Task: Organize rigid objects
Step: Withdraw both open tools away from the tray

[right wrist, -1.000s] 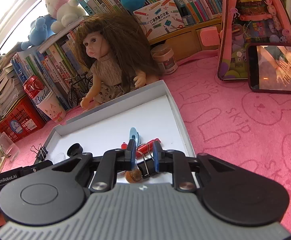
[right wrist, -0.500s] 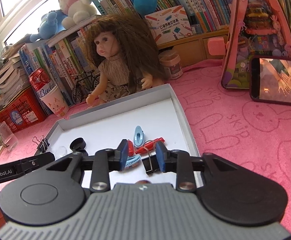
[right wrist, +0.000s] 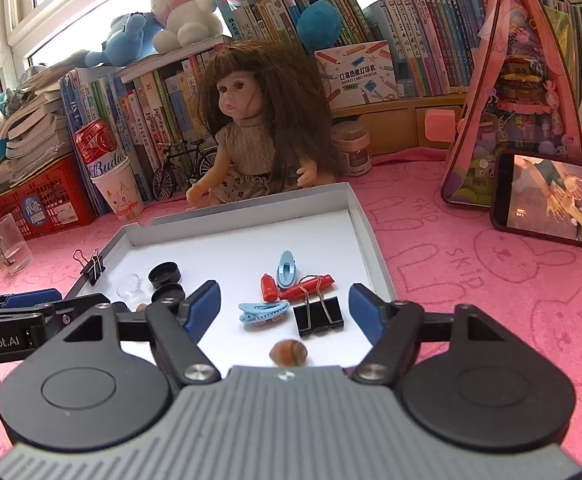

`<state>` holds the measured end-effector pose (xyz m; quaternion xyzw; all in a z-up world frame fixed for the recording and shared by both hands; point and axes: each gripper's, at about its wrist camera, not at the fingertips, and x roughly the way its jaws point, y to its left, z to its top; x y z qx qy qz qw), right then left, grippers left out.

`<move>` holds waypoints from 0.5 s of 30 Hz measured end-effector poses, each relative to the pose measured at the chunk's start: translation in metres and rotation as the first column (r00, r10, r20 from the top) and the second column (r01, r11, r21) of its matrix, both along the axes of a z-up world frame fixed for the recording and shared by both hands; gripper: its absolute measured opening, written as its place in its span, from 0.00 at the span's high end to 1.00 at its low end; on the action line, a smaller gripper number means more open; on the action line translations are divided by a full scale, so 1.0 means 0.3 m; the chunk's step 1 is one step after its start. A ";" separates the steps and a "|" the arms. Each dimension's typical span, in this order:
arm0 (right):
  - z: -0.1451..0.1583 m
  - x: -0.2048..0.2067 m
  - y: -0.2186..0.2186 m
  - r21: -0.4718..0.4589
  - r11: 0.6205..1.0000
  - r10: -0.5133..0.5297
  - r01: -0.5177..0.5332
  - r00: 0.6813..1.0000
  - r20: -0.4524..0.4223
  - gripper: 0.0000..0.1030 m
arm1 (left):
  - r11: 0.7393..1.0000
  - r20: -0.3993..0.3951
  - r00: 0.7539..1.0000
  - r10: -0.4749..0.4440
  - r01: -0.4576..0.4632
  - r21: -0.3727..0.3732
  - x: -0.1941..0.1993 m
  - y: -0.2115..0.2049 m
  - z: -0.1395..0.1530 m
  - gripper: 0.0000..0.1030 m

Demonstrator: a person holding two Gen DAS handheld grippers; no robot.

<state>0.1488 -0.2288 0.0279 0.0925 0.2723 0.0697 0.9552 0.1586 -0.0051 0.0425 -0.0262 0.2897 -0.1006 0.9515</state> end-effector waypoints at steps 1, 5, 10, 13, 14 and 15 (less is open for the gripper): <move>0.002 -0.006 -0.001 -0.004 1.000 -0.002 0.002 1.000 0.000 0.19 | 1.000 0.002 1.000 0.001 -0.001 0.004 -0.007 0.000 0.002 0.23; 0.007 -0.035 -0.006 -0.022 1.000 -0.010 0.010 1.000 0.006 0.17 | 0.999 0.013 1.000 0.008 -0.009 0.033 -0.043 -0.001 0.010 0.23; 0.009 -0.070 -0.005 -0.045 0.999 -0.006 0.007 1.000 0.011 0.15 | 1.000 0.008 1.000 0.008 -0.008 0.027 -0.087 0.005 0.013 0.22; 0.008 -0.090 0.001 -0.056 0.998 0.000 0.001 1.000 0.011 0.14 | 1.000 0.007 1.000 0.012 -0.012 0.027 -0.115 0.007 0.010 0.22; 0.006 -0.098 0.005 -0.061 0.998 0.002 -0.002 1.000 0.010 0.14 | 1.000 0.009 1.000 0.014 -0.015 0.027 -0.124 0.007 0.008 0.22; 0.003 -0.104 0.008 -0.067 0.998 0.004 -0.003 1.000 0.009 0.14 | 1.000 0.010 1.000 0.015 -0.015 0.027 -0.131 0.007 0.006 0.22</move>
